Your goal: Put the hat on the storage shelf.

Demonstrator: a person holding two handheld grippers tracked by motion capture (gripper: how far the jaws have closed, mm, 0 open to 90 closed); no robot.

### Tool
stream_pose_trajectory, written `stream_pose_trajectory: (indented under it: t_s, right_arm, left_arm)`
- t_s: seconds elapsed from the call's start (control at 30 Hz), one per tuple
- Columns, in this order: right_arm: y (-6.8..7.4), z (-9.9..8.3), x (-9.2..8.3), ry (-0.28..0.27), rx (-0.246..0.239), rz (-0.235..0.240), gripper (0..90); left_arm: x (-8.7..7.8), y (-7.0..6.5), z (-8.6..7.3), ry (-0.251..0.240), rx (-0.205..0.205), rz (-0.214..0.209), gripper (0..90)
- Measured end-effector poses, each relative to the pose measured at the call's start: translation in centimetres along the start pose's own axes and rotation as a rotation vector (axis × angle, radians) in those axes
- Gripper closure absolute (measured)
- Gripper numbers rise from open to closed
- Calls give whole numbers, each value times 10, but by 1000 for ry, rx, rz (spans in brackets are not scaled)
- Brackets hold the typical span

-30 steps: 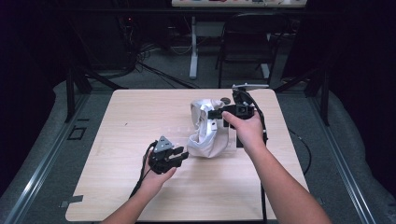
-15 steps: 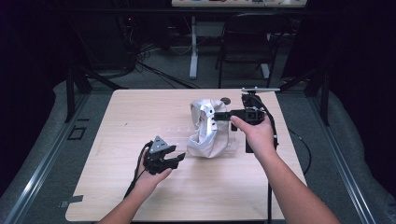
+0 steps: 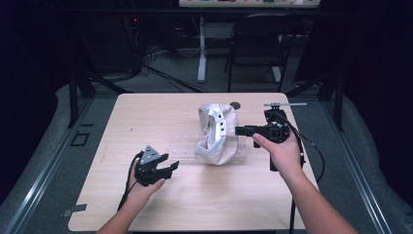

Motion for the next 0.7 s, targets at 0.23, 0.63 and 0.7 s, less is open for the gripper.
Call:
stream_pose_trajectory:
  t_s: [0.23,0.63,0.7]
  right_arm:
    - [-13,-20,-11,-7,-31,-56,514]
    - [-40,-80,-8,-12,-57,-166,513]
    - [-41,-84,-7,-9,-54,-176,513]
  left_arm:
    - [-10,10,-9,-1,-13,14,452]
    - [-5,18,-21,38,-38,34,453]
    - [-4,18,-22,45,-32,35,453]
Point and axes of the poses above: each handheld gripper's, and its own axes: x roughly forward along the jaws, z roughly out of its top, y roughly to its left, the point moved 5 cm from there along x, roughly forward along the jaws, and after that the axes turned 3 degrees about -x, right-handed, at the moved point
